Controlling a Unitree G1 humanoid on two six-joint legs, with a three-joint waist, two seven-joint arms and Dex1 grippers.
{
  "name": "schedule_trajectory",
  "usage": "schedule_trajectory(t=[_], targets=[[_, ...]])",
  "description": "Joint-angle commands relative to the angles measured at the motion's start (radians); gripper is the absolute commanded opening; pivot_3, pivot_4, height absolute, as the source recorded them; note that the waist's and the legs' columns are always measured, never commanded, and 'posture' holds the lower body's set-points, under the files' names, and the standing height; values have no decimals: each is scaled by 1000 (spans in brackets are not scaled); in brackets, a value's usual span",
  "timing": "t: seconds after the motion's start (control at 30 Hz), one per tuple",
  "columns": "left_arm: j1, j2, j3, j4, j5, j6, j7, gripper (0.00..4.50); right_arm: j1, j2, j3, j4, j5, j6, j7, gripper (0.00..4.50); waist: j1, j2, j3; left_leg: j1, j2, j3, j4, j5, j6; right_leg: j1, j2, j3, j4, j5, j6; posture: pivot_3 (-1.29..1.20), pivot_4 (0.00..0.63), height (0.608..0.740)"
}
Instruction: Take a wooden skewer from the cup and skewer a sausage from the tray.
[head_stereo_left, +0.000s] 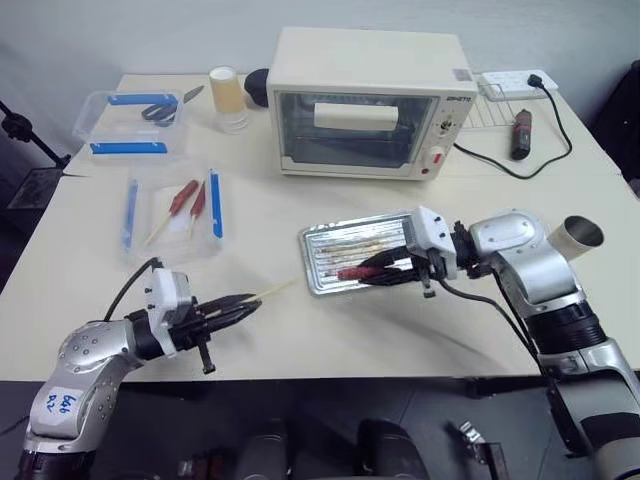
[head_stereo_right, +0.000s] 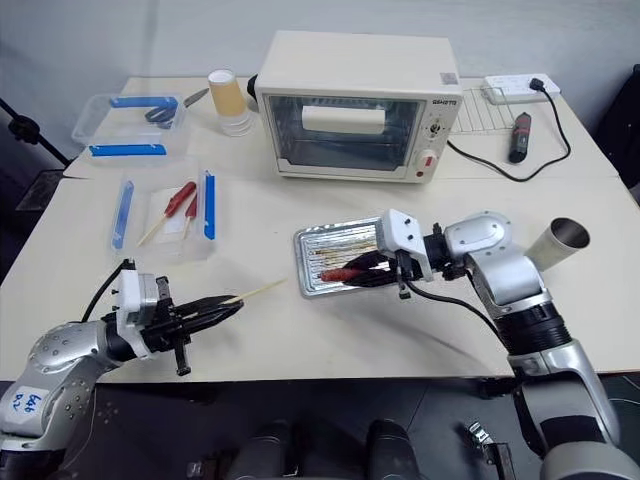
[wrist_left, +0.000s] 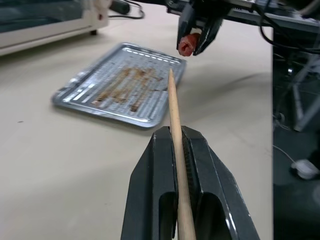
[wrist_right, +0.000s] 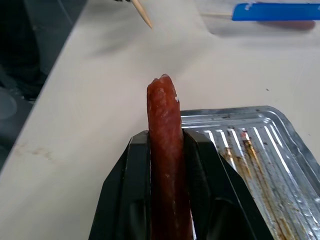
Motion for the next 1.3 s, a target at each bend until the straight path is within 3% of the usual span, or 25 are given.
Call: schedule_trajectory(t=[0.03, 1.3], targets=[[-19, 12, -13, -16, -19, 7, -36, 0, 0, -18, -10, -47, 19, -16, 46, 915, 1, 0, 0, 0, 0, 0, 0, 0, 0, 0, 0, 0, 0, 0, 0, 0, 150, 740], [-65, -51, -106, 6, 16, 8, -28, 0, 8, 8, 49, -160, -36, 61, -5, 915, 2, 0, 0, 0, 0, -1, 1, 0, 0, 0, 0, 0, 0, 0, 0, 0, 150, 740]])
